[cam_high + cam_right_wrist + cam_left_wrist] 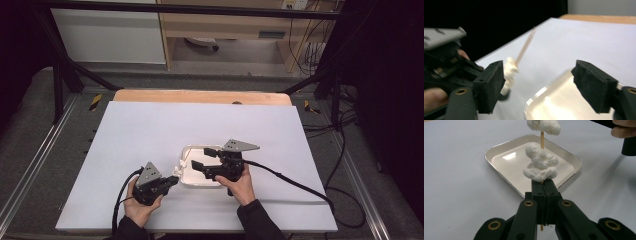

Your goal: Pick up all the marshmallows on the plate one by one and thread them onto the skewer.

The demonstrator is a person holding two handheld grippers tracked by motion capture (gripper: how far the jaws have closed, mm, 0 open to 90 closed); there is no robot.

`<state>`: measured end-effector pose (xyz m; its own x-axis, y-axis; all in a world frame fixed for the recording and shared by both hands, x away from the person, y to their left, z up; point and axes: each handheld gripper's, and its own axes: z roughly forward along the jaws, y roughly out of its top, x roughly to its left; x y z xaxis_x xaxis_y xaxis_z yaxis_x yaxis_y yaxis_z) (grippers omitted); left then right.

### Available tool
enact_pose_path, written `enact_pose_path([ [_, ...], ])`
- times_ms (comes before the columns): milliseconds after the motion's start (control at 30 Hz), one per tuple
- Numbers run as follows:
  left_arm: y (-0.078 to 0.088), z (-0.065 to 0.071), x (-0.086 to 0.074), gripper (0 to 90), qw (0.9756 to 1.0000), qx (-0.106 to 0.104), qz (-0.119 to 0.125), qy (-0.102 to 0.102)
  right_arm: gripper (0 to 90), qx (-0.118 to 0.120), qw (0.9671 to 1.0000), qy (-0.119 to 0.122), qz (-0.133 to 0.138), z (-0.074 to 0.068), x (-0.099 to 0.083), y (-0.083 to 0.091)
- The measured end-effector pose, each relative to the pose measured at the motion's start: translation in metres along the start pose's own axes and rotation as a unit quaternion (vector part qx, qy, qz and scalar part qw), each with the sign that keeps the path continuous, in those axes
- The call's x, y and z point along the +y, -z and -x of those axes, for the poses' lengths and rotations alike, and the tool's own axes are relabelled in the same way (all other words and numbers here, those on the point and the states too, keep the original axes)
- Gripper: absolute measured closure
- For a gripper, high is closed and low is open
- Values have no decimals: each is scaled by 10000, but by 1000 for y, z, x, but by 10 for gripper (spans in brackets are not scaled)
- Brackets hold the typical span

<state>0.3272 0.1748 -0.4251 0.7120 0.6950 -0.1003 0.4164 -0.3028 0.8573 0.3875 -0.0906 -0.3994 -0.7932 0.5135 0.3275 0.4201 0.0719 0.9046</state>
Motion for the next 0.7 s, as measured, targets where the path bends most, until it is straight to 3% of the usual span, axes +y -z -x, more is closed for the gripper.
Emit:
enact_pose_path([
  [133,-1,-3,0,888,10000,-26,-83,9,151,-348,9982,286,-384,11,-6,9],
  [233,-1,-4,1,887,9998,-49,-174,21,79,-517,9963,292,-620,22,-11,17],
  [400,-2,-8,5,885,9994,-175,-290,93,40,-746,9928,266,-902,37,-20,36],
  [500,-1,-10,9,884,9991,-238,-338,103,18,-956,9882,294,-1159,46,-25,48],
  [700,1,-13,21,882,9988,-240,-410,82,11,-1243,9836,285,-1278,60,-37,73],
])
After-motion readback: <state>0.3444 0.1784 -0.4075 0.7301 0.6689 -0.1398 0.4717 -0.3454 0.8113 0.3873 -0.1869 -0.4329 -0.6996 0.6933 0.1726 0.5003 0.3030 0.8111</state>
